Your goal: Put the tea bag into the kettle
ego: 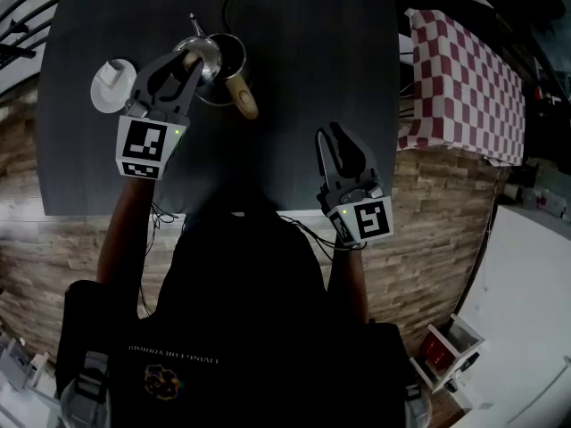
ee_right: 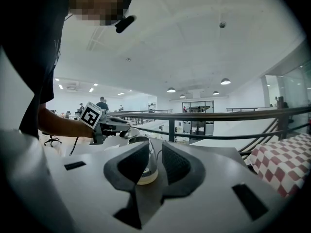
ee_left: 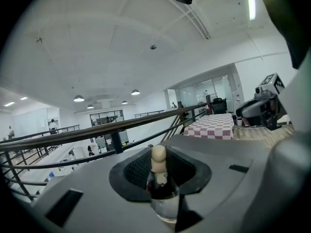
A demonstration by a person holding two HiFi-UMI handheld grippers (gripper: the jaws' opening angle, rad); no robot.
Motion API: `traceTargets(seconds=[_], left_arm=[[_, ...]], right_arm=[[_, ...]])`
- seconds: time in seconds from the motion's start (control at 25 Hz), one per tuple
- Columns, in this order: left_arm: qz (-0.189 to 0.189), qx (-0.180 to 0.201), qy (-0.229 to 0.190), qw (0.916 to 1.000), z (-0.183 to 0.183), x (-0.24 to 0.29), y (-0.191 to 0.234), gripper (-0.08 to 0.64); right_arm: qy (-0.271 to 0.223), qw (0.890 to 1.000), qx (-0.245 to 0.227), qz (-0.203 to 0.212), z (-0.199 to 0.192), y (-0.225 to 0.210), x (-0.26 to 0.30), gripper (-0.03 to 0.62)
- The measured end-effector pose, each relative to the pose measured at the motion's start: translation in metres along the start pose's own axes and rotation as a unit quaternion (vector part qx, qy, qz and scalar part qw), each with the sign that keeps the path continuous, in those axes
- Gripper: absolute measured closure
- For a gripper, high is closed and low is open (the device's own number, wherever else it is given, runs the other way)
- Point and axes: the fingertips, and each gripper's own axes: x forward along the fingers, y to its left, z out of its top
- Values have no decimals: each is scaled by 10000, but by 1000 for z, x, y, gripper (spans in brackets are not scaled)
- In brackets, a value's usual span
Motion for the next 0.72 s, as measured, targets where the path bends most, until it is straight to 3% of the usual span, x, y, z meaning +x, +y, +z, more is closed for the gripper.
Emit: traceTargets(seconds=[0.72], left_arm=[[720, -122, 169, 9972, -21, -67, 38, 463]], right_arm=[[-22, 9971, -231, 722, 7, 45, 33, 509]])
